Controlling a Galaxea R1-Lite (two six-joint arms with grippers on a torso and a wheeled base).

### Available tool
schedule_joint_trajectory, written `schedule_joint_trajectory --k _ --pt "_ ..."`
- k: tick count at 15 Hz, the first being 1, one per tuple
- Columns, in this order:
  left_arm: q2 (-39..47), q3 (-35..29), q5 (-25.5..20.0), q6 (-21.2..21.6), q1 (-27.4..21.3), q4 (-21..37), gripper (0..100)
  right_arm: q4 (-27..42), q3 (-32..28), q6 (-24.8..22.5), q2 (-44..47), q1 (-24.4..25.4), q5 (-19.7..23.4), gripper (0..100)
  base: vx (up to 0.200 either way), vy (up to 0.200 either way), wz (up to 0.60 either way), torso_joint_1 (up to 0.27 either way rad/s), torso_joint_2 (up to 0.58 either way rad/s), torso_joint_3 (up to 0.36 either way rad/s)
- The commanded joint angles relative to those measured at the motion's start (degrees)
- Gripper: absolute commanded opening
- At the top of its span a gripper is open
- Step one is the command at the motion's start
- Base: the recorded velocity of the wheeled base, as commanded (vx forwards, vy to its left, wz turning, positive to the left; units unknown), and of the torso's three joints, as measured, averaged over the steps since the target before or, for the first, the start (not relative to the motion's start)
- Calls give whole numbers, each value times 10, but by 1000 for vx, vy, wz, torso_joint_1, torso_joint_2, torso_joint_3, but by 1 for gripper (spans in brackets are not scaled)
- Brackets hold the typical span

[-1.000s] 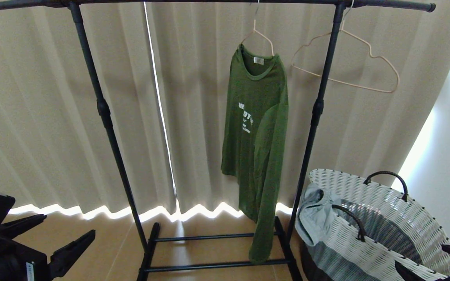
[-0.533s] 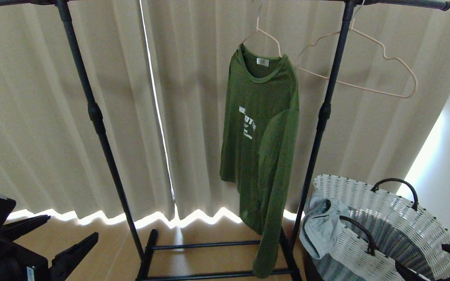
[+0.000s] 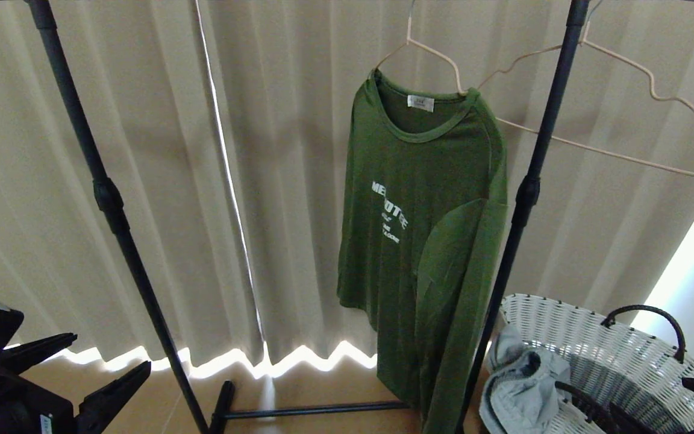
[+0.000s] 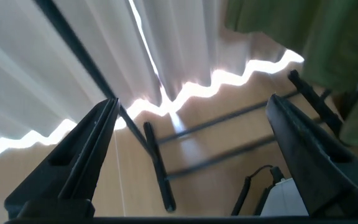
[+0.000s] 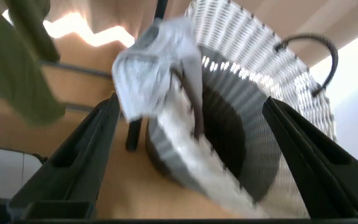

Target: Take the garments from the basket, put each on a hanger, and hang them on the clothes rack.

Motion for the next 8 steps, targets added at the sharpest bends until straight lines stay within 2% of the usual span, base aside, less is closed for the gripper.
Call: schedule_joint_trajectory --k 1,8 --pt "0 1 0 1 0 0 100 0 0 0 1 0 0 100 0 0 0 0 0 0" --pt "-3 3 0 1 -3 0 100 0 3 0 1 0 1 100 0 0 0 0 0 0"
